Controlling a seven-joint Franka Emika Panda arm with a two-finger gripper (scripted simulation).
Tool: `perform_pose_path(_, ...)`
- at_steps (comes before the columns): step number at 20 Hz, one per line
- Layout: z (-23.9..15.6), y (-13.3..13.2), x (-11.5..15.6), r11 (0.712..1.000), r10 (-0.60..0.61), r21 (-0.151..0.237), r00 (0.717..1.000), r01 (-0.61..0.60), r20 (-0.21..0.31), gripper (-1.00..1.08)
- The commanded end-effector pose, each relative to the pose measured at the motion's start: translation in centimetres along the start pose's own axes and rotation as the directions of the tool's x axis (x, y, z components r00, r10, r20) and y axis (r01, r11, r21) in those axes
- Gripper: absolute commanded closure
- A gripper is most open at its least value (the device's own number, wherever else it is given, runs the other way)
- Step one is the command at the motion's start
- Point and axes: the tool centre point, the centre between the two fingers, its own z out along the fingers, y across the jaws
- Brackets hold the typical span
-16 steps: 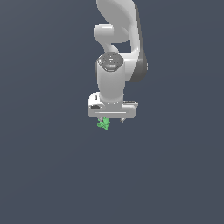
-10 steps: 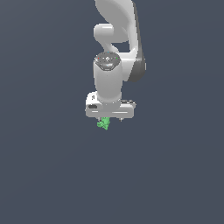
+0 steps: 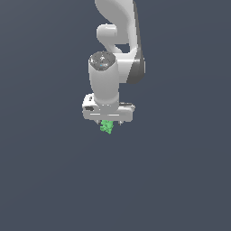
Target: Pick up the object and move it to a goal position.
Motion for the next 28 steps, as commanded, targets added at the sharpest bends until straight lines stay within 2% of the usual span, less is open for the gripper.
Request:
perform_pose_path(1, 0.4, 0.2, -0.3, 1.000, 0.004, -0.001, 1.000, -0.004, 0.000, -0.92)
perform_pose_path(7, 2.6, 0.9, -1.8, 1.000, 0.024, -0.005, 1.000, -0.024, 0.000, -0.92)
perform_pose_path(18, 7.5, 2.7, -6.2, 0.997, 0.074, -0.016, 0.997, -0.074, -0.003, -0.92)
perform_pose_path(28, 8.4, 3.0, -7.1, 0.996, 0.082, -0.018, 0.997, -0.082, -0.002, -0.92)
